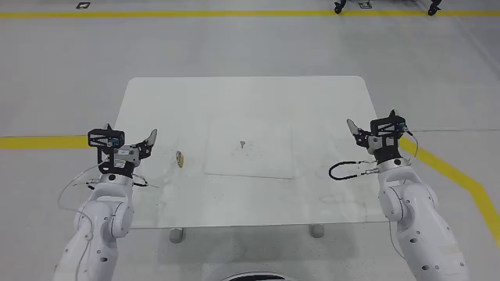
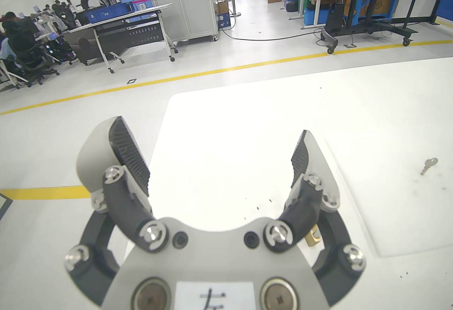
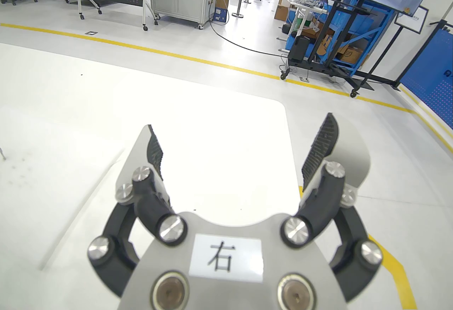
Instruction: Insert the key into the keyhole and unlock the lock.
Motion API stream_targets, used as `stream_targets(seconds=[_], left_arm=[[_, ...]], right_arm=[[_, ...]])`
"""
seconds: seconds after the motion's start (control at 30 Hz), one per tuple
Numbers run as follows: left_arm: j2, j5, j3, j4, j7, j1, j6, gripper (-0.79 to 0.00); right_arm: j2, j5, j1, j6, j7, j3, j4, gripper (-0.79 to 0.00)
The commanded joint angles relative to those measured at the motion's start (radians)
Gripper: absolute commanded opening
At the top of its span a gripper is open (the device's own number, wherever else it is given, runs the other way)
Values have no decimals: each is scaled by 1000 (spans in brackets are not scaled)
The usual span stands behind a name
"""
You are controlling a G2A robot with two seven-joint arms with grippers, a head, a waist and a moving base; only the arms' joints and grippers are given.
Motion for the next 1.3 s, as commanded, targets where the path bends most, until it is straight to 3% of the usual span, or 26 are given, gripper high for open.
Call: stream_targets(seconds=[0.0, 0.3, 0.6, 1.17, 1.27], left_arm=[[0, 0, 0, 0, 0, 0, 0, -1], [0, 0, 0, 0, 0, 0, 0, 0], [0, 0, 0, 0, 0, 0, 0, 0], [0, 0, 0, 0, 0, 0, 0, 0], [0, 0, 0, 0, 0, 0, 0, 0]], right_arm=[[0, 0, 0, 0, 0, 0, 0, 0], [0, 0, 1, -3, 0, -2, -1, 0], [-6, -62, 170, -213, 92, -169, 38, 0], [-7, -56, 174, -217, 83, -167, 41, 0], [-7, -139, 201, -207, 151, -202, 29, 0]])
